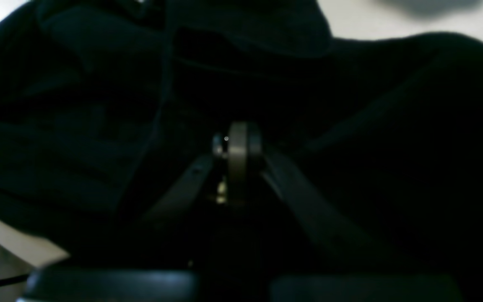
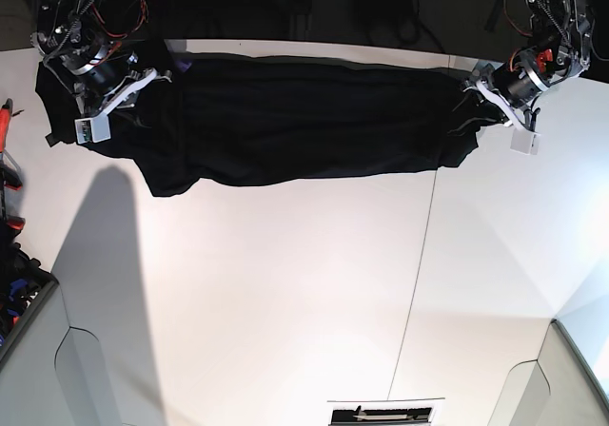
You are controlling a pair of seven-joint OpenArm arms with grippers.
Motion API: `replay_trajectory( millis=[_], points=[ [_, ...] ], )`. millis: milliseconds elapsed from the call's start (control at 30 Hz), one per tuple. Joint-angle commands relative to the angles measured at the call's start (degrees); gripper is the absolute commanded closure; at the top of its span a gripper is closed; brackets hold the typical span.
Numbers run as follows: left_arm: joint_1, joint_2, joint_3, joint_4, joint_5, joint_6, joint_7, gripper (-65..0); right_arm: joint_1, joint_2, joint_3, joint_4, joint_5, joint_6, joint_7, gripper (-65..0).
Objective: Layout the t-shirt on the table in an organized manner, then fold the t-shirt properly
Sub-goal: 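Carry the strip end with the left gripper toward the right gripper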
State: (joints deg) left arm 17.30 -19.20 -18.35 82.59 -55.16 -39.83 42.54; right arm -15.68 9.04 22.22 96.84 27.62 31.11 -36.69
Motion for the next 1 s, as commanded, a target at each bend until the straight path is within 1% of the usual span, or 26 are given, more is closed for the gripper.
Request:
replay_trajectory(
  millis=[0,133,233,300,367,467,567,667,733,800,900,967],
  points=[
    [-0.68,-0.68,-0.2,0.55,1.42,-0.17,-1.77,0.0,0.87,0.46,0.17,0.7,1.57,0.2,0.85,0.0],
    [-3.63,-0.7,-0.2,0.55,9.64,-0.17,-6.49,0.0,2.4,0.46,0.79,0.87,4.35,0.22,0.87,0.0],
    [-7.21,-0.96,-0.2,0.52,14.99,0.0,-6.8,0.0,3.85,0.44,2.43,1.36,7.85,0.68,0.87,0.0],
    [-9.77,-1.42,-0.2,0.46,18.1,1.33,-7.74,0.0,5.07,0.44,3.58,2.12,8.92,0.87,0.79,0.0],
    [-12.46,-2.58,-0.2,-0.02,20.98,1.97,-8.5,0.0,5.86,0.46,4.63,3.15,8.83,0.85,0.66,0.0],
    [-16.37,-5.42,-0.17,-2.03,23.1,2.58,-8.59,0.0,5.95,0.46,6.27,4.72,8.83,0.85,-0.02,0.0],
    [-19.91,-8.46,0.7,-3.1,26.01,5.16,-8.57,0.0,5.95,0.46,7.5,5.05,8.83,0.85,-1.18,0.0],
    [-22.1,-11.72,4.11,-2.32,26.75,5.79,-8.44,0.0,5.66,0.42,7.54,5.05,8.85,0.85,-1.33,0.0],
    [-21.86,-13.16,7.67,0.72,26.69,5.75,-8.48,0.0,5.31,0.44,7.56,5.05,8.81,0.85,-1.57,0.0],
    [-21.66,-13.11,11.41,3.74,26.69,5.88,-8.46,0.0,5.33,0.37,7.54,5.01,8.85,0.85,-2.54,0.0],
    [-21.57,-11.89,17.94,7.69,27.04,9.27,-8.17,0.0,5.35,0.07,7.54,5.01,8.83,0.85,-2.54,0.0],
    [-21.59,-10.21,21.59,10.45,28.72,10.4,-6.62,0.0,5.35,-0.28,7.56,5.01,8.7,0.83,-2.58,0.0]
  ],
)
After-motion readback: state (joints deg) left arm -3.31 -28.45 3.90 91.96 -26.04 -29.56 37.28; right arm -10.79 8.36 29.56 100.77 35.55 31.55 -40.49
